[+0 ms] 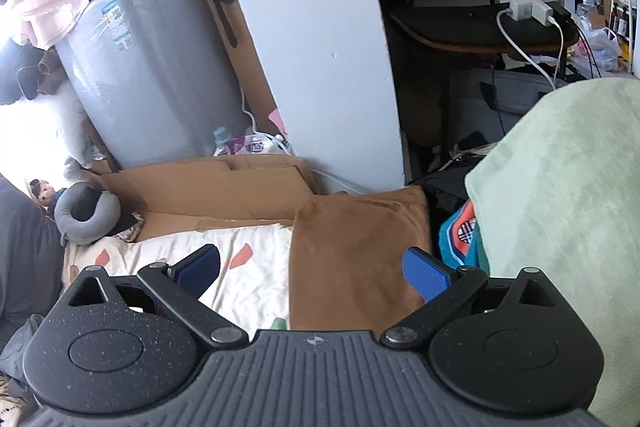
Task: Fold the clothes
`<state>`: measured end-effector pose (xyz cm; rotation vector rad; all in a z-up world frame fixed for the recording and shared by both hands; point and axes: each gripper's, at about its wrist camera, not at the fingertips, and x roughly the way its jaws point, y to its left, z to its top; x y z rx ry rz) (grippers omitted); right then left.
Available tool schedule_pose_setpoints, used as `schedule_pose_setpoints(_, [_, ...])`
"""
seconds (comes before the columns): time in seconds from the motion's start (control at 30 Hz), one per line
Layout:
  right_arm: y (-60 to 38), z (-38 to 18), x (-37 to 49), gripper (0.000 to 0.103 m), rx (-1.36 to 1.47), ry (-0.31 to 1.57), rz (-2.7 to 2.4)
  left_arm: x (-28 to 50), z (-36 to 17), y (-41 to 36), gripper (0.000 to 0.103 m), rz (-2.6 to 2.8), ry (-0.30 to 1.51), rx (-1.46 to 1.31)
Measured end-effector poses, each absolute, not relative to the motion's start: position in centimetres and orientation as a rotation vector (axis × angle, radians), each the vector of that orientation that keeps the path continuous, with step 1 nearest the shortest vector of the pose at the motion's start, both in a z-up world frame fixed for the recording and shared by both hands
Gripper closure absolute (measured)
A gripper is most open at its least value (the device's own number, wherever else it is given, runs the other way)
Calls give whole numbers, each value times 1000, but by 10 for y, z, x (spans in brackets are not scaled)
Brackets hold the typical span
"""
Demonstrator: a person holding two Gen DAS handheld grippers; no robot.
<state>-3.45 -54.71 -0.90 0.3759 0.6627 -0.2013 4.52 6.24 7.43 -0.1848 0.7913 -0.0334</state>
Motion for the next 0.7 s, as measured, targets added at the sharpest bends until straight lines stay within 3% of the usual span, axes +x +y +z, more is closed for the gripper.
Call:
schedule_pose_setpoints(0.4, [-520,17,-20,1,397,720,-166,4,92,129,1,101,780,-224])
schedule_pose_setpoints(0.7, [-467,94,-6,1,346,769,-29,-21,80,159,1,130,802,-218])
